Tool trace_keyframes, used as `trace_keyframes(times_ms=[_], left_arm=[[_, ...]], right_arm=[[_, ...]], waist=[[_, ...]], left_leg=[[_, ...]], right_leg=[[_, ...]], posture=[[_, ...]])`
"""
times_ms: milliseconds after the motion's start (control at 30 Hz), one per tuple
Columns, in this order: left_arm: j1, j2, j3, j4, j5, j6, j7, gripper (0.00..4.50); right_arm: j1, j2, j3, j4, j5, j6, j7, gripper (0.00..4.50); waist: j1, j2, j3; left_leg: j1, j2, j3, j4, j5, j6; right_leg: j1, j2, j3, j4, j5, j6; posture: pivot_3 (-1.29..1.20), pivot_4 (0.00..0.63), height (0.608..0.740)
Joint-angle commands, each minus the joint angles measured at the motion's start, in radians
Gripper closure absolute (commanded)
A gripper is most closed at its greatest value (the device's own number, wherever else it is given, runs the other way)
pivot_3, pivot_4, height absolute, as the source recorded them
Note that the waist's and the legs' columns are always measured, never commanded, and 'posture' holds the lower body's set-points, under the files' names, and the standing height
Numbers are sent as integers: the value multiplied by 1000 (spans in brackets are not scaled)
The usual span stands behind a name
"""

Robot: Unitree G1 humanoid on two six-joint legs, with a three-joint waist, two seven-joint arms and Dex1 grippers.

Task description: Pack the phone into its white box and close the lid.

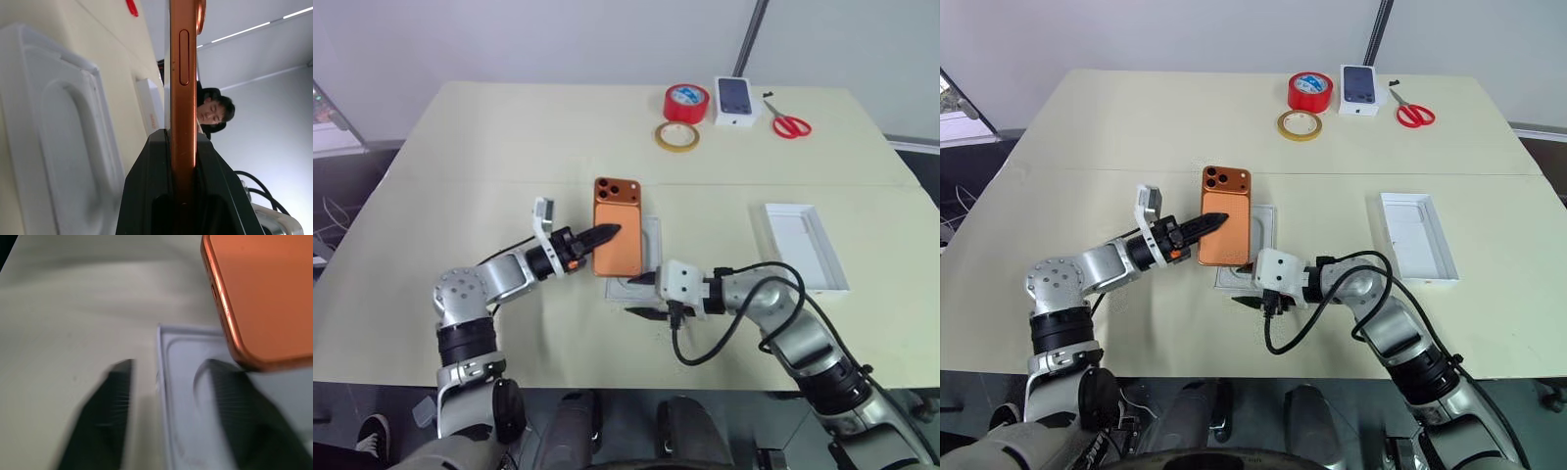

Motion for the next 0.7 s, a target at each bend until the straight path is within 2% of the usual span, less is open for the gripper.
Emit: trace_keyframes(times_ms=[33, 100, 300, 433, 533, 667, 700], left_arm=[[4, -15, -22, -35, -23, -14, 2, 4500], [31, -14, -52, -55, -3, -21, -5, 4500], [35, -13, -73, -29, 23, -67, -2, 4500], [39, -7, -98, -11, 43, -69, -8, 4500], [38, -10, -113, 7, 56, -72, -13, 4500], [31, -12, -118, 42, 69, -80, -14, 4500], [29, -12, -122, 48, 76, -84, -15, 4022]], right_arm=[[-8, -7, -93, -73, 107, 23, 18, 1022], [-6, 5, -143, -72, 173, 55, 13, 1022], [0, -106, -172, 101, 36, -59, -21, 1022], [-22, -99, -189, 176, 19, -114, -59, 1022], [-23, -84, -213, 173, 68, -120, -47, 1022], [-32, -83, -221, 188, 58, -137, -59, 1022], [-33, -84, -220, 193, 53, -141, -61, 985]], waist=[[0, 0, 0], [-1, 0, 0], [3, 0, 0], [0, 0, 0], [-1, 0, 0], [-1, 0, 0], [0, 0, 0]], left_leg=[[0, 0, 0, 0, -1, 1], [0, 0, 0, 1, -1, 2], [0, 0, 0, 1, -2, 3], [0, 0, 0, 1, -2, 3], [0, 0, 0, 0, -1, 1], [0, 0, 0, 1, -1, 1], [0, 0, 0, 1, -1, 2]], right_leg=[[0, 0, 0, 0, 0, 0], [1, 0, 0, 0, 0, 0], [1, 0, 0, 0, 0, 0], [0, 0, 0, 0, 0, 0], [0, 0, 0, 0, 0, 0], [1, 0, 0, 0, 0, 0], [1, 0, 0, 0, 0, 0]], posture=[[0, 150, 728], [0, 150, 728], [0, 150, 728], [0, 150, 728], [0, 150, 728], [0, 150, 728], [0, 150, 728]])
